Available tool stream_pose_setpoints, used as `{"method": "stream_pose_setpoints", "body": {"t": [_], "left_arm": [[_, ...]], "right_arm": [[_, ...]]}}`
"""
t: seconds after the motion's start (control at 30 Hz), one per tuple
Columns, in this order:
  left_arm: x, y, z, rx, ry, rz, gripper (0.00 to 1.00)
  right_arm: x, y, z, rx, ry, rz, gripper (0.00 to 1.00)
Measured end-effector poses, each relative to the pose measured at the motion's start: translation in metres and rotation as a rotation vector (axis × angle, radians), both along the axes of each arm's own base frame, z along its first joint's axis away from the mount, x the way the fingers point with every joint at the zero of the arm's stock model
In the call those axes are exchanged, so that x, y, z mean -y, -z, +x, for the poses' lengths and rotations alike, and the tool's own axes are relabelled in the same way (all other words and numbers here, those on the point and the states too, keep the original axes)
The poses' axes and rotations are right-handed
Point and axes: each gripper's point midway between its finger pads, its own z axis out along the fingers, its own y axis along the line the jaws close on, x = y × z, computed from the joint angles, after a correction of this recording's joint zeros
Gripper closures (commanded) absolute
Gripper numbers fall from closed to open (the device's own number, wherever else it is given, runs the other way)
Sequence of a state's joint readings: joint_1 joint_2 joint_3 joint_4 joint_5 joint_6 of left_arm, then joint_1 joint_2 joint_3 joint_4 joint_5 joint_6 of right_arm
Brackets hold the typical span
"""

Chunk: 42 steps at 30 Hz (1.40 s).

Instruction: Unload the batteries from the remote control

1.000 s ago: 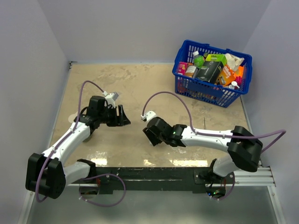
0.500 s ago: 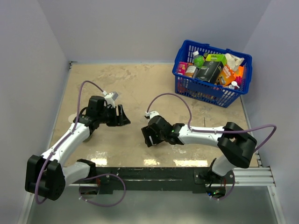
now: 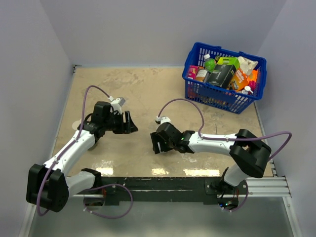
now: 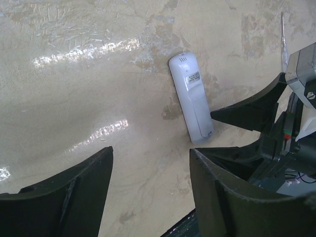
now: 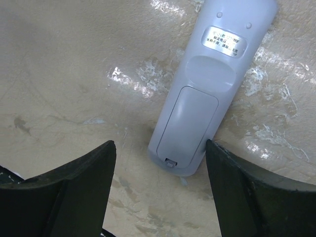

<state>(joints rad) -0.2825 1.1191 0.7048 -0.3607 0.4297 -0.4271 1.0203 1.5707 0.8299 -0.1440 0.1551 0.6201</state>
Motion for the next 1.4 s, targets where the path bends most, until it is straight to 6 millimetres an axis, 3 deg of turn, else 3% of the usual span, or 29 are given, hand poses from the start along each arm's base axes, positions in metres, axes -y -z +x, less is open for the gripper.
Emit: {"method": "stream_pose_setpoints", "body": {"t": [0.53,0.87,1.17,1.4], "left_arm": [[0.000,0.000,0.000,-0.001,-0.001,0.001,0.32],[-0.002,0.001,0.001,0.002,-0.010,0.010,0.32],[-0.004,-0.002,0.002,0.018,-0.022,0.015,0.33],[-0.017,-0.034,0.007,0.153,-0.095,0.028,0.32]], "right_arm": [[-0.009,-0.005,-0.001,-0.036,0.067,0.072,0.25],[-0.014,-0.034,0.003,0.001,0.111,0.155,0.25],[0.003,-0.034,0.016,0.198,-0.118,-0.025,0.22],[0.000,-0.058,0.020,0.362,-0.407,-0.109,0.22]]}}
